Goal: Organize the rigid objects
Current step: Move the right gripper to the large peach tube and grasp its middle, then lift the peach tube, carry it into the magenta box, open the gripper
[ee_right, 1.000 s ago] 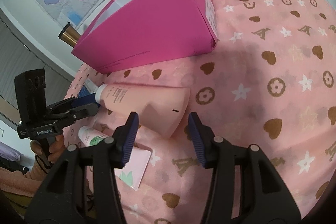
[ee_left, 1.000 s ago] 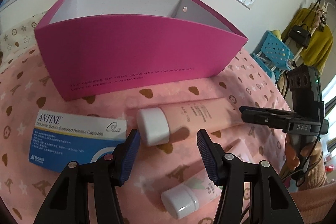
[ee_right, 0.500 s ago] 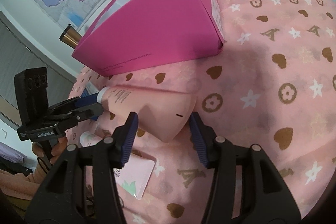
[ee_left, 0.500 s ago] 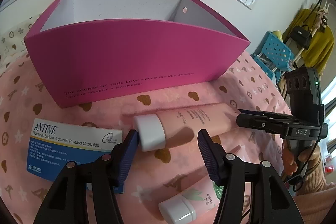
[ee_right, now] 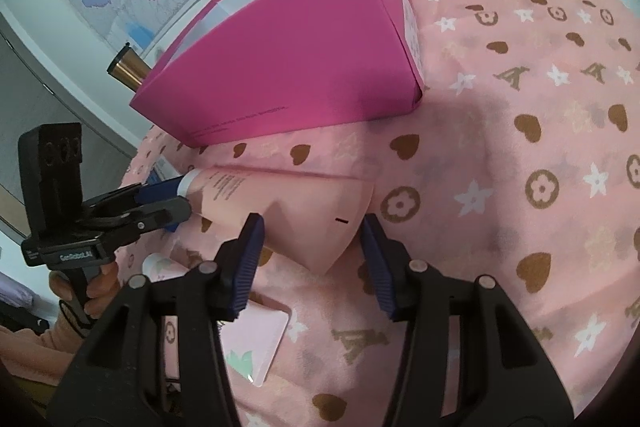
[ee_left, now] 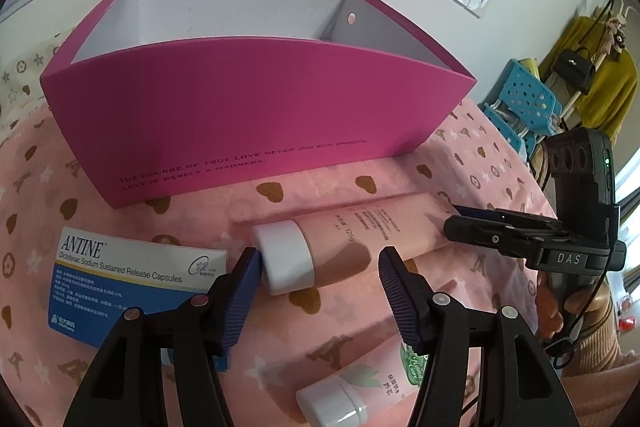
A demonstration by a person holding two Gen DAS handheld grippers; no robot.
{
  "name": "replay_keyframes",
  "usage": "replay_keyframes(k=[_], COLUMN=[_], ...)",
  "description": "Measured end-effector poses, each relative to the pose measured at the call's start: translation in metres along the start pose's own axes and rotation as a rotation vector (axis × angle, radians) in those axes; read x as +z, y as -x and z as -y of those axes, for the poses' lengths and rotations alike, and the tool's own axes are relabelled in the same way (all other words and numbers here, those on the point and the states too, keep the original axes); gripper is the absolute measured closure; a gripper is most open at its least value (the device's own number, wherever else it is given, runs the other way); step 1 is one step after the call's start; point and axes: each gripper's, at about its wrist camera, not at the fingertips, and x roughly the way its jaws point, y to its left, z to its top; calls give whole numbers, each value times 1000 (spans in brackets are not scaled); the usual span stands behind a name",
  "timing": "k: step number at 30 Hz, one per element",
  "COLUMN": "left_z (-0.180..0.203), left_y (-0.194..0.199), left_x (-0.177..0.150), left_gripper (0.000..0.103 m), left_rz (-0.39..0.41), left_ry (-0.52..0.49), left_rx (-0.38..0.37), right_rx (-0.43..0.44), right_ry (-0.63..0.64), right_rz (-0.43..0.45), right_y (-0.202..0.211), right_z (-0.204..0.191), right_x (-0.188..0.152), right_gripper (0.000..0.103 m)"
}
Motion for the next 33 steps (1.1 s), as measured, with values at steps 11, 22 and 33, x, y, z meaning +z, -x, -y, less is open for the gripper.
replay_keyframes(k=[11, 22, 33], left_z=[11, 20, 30], left_y=[12, 47, 72], left_x=[1, 13, 32], left_gripper=[42, 42, 42], left_rz=[27, 118, 203], left_ry=[-14, -32, -65], left_rx=[-15, -27, 1], right_rx=[-58, -64, -70], right_ry=[86, 173, 236], right_rz=[54, 134, 205], right_y=[18, 50, 70], right_z=[-14, -38, -56], right_x=[4, 20, 37], right_gripper=[52, 52, 52])
